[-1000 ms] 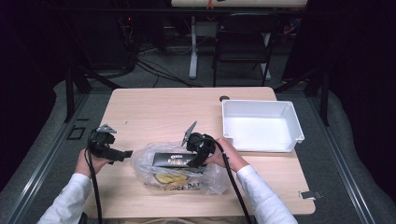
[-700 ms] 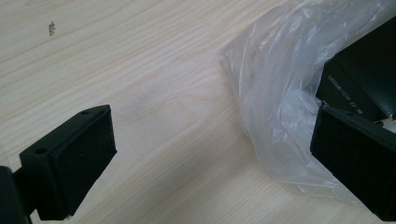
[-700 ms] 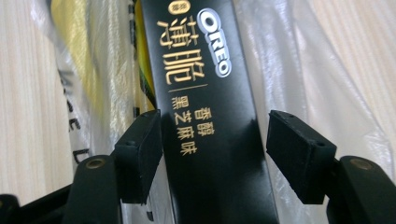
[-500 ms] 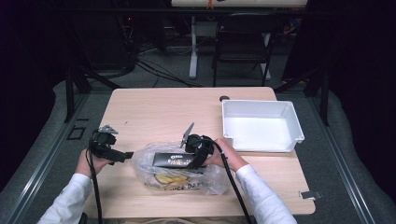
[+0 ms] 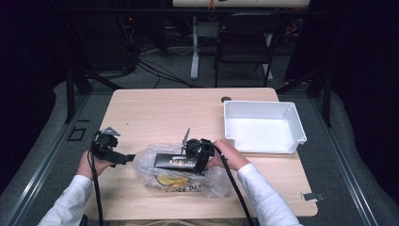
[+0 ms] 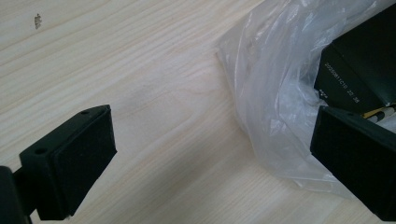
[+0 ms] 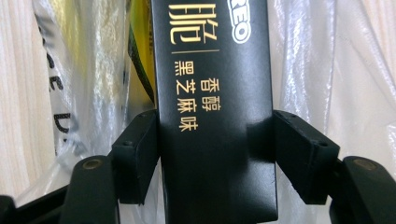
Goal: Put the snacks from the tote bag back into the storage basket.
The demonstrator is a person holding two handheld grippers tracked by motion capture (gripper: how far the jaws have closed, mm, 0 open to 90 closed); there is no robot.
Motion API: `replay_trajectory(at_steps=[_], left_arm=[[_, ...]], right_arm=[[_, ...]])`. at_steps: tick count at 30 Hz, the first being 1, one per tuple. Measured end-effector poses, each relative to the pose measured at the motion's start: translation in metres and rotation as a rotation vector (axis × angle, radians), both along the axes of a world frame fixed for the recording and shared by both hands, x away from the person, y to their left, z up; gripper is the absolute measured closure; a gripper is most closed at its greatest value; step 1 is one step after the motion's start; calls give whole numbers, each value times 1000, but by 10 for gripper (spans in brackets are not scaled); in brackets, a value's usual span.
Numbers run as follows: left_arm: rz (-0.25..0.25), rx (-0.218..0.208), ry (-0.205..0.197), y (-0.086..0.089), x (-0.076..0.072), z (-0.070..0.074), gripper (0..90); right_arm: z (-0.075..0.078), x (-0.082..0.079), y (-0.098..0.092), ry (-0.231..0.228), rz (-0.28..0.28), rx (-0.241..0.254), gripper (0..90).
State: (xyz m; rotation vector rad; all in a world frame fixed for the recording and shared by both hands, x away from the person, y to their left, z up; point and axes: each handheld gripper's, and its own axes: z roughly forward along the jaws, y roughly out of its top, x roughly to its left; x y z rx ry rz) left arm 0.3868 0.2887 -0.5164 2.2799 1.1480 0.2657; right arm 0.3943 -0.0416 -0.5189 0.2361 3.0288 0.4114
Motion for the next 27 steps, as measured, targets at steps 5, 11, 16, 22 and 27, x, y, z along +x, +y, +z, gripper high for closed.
replay_trajectory(at_steps=[5, 11, 16, 22, 27], left_arm=[[-5, 0, 9, 0, 0, 0, 0], [-7, 6, 7, -1, 0, -1, 0], [-7, 5, 11, -1, 1, -2, 1], [-11, 2, 22, 0, 1, -1, 0], [-9, 2, 18, -1, 1, -1, 1]], right_arm=[[-1, 1, 0, 6, 20, -7, 355], [-5, 1, 2, 5, 28, -22, 360], [-4, 2, 2, 15, 36, -21, 372], [0, 3, 0, 19, 42, -11, 374], [10, 1, -4, 11, 40, 24, 376]])
